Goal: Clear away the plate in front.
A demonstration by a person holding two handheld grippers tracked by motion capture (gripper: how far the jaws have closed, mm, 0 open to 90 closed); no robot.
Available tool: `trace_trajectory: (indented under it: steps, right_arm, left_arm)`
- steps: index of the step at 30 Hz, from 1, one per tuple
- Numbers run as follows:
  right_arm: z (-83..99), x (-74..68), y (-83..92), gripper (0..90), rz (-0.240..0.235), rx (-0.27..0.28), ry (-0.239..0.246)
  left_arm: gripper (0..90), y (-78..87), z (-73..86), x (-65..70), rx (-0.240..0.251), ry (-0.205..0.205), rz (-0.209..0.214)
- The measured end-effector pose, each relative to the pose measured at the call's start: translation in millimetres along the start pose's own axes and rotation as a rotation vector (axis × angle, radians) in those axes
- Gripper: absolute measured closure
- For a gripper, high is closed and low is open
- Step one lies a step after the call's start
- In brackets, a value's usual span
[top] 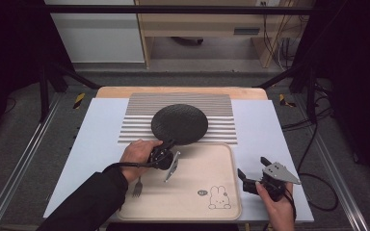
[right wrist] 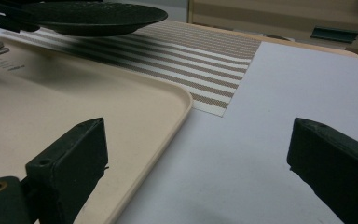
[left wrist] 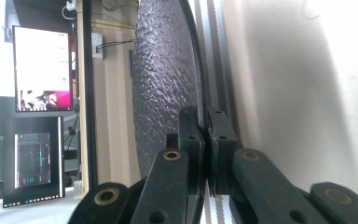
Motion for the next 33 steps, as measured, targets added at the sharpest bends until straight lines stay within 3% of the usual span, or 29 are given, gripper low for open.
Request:
trace_trajectory:
  steps: [4, 33]
  right_arm:
    - [-0.1, -0.1, 0.0, 5.4, -0.001, 0.000, -0.001]
    - [-0.4, -0.8, 0.6, 5.5, 0.004, 0.002, 0.005]
  left_arm:
    - [86.2, 10.2, -2.9, 2.6, 0.017, 0.011, -0.004]
    - [86.0, 53.4, -12.3, 17.6, 0.060, -0.046, -0.019]
Point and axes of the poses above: each handheld gripper's, and its own axes: y roughly backward along the jaws, z roughly out of its underside, x roughly to its right, the point moved 6 cm from there along -y, roughly forward along the jaws, and after that the axes turned 2 degrees about x, right-handed, at the moved point
